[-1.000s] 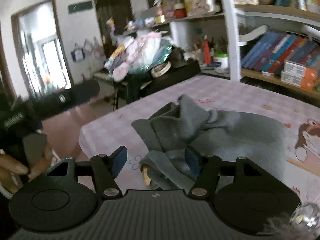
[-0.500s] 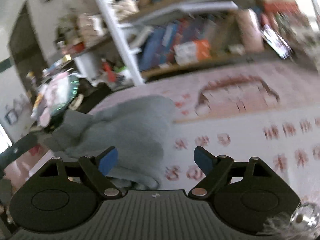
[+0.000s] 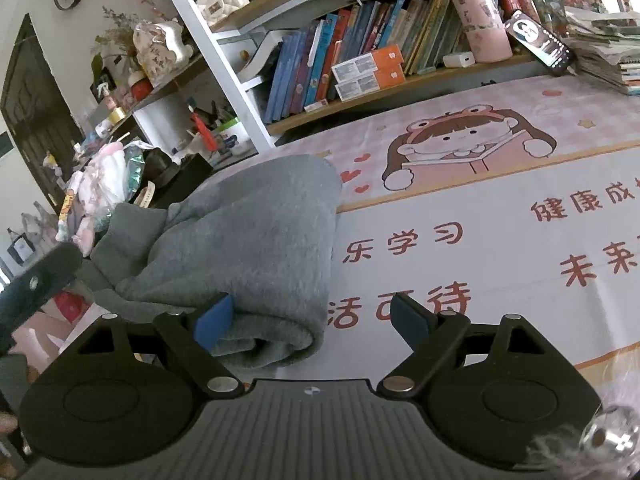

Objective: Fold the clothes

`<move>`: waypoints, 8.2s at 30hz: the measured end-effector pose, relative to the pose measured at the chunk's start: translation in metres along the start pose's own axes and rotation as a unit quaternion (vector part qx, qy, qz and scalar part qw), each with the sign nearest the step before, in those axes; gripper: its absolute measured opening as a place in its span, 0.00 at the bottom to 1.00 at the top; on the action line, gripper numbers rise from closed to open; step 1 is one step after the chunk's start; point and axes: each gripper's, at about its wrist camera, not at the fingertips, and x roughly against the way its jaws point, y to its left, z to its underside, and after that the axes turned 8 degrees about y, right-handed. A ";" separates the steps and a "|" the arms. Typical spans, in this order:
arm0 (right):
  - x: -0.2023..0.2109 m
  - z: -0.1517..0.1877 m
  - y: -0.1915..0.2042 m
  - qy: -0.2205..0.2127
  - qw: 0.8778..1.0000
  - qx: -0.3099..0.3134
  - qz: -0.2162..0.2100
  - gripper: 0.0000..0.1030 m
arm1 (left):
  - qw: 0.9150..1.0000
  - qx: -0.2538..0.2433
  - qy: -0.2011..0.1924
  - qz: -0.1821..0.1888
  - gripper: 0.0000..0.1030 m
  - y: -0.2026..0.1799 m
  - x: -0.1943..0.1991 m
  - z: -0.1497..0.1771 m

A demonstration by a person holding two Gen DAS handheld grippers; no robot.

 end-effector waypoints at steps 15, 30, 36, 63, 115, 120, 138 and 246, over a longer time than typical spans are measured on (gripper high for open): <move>0.000 0.000 0.000 0.000 1.000 0.000 -0.007 0.83 | 0.990 0.091 -0.012 0.103 0.15 0.038 0.004 -0.003; -0.002 0.002 0.003 0.009 1.000 0.007 -0.011 0.83 | 0.992 0.122 0.012 -0.030 0.52 0.067 -0.004 0.013; -0.003 0.004 0.004 0.008 1.000 0.006 -0.011 0.83 | 0.994 0.099 -0.036 -0.013 0.51 0.061 0.008 -0.001; -0.001 0.000 0.002 -0.001 1.000 0.001 -0.018 0.83 | 0.986 0.166 0.017 0.007 0.46 0.096 0.001 0.020; -0.004 -0.025 -0.057 0.085 0.985 -0.116 -0.099 0.62 | 0.942 0.207 0.195 0.181 0.78 0.026 -0.082 0.033; -0.003 -0.024 -0.050 0.084 0.988 -0.088 -0.093 0.48 | 0.949 0.183 0.192 0.173 0.74 0.016 -0.080 0.035; 0.001 -0.046 -0.035 0.022 0.996 0.036 -0.074 0.38 | 0.959 0.142 0.164 0.182 0.57 0.006 -0.096 0.010; -0.143 -0.206 -0.140 -0.077 0.995 -0.010 0.071 0.81 | 0.992 0.059 0.103 0.049 0.97 -0.012 -0.308 -0.059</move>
